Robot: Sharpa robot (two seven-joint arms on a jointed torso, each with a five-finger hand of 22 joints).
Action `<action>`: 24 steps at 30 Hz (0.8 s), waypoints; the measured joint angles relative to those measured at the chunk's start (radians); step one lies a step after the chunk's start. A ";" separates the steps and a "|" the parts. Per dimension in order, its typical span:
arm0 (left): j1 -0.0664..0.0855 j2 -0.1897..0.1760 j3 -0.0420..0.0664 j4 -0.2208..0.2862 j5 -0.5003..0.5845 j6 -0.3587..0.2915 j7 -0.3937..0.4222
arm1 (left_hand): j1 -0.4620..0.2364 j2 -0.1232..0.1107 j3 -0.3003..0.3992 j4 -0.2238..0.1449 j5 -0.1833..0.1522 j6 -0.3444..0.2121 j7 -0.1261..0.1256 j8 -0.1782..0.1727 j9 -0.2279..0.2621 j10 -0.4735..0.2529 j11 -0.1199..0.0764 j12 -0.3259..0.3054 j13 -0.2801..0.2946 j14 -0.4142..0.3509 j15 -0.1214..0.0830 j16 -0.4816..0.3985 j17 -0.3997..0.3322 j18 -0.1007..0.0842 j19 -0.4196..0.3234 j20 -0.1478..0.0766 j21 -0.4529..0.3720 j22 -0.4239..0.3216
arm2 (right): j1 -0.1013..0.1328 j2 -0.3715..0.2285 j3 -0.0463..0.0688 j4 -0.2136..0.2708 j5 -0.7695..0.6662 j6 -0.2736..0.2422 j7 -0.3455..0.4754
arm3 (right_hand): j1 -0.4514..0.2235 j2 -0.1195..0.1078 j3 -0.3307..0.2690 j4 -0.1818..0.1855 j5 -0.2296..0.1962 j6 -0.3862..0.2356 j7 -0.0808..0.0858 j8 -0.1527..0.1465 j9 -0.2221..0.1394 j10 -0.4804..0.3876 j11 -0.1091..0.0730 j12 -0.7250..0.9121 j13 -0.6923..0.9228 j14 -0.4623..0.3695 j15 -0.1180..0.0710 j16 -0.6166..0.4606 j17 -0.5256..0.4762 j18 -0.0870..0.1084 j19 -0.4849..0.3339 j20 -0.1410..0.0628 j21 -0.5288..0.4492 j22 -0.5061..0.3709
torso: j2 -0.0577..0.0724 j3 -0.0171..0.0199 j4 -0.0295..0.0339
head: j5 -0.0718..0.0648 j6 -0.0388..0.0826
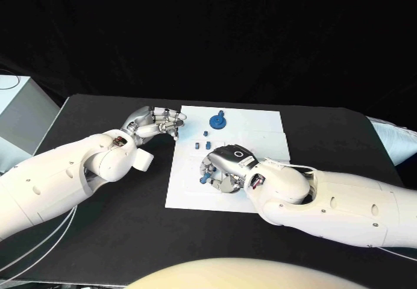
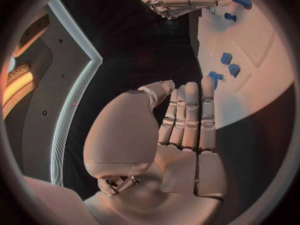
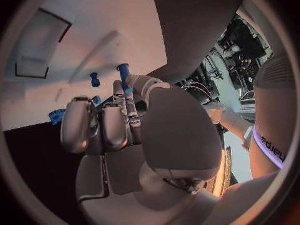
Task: Assemble the parts on the task board
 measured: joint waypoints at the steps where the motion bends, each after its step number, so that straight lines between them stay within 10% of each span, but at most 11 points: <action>1: 0.000 0.000 0.000 0.000 0.000 0.000 0.000 | 0.000 0.000 0.000 0.000 0.000 0.000 0.000 0.000 0.000 0.000 0.000 0.000 0.000 0.000 0.000 0.000 0.000 0.000 0.000 0.000 0.000 0.000 | 0.000 0.000 0.000 -0.001 -0.001 0.001 0.000 | 0.000 0.000 0.000 0.000 0.000 0.000 0.000 0.002 0.000 0.000 0.000 0.000 0.000 0.000 0.000 0.000 0.000 0.000 0.000 0.000 0.000 0.000 | 0.000 -0.0001 0.0000 | 0.000 0.000; 24: 0.000 0.000 0.000 0.000 0.000 0.002 -0.002 | 0.000 0.000 0.000 0.000 0.000 0.000 0.000 0.000 0.000 0.000 0.000 0.000 -0.001 0.000 0.000 0.000 0.000 0.000 0.000 0.000 -0.004 -0.001 | -0.013 0.025 0.002 -0.024 -0.045 0.011 -0.007 | -0.003 -0.003 0.003 -0.003 -0.003 -0.006 0.002 0.003 -0.001 0.000 0.001 0.000 0.002 0.000 0.000 0.000 -0.004 0.000 0.000 0.000 -0.003 0.000 | 0.000 0.0001 0.0003 | -0.001 -0.002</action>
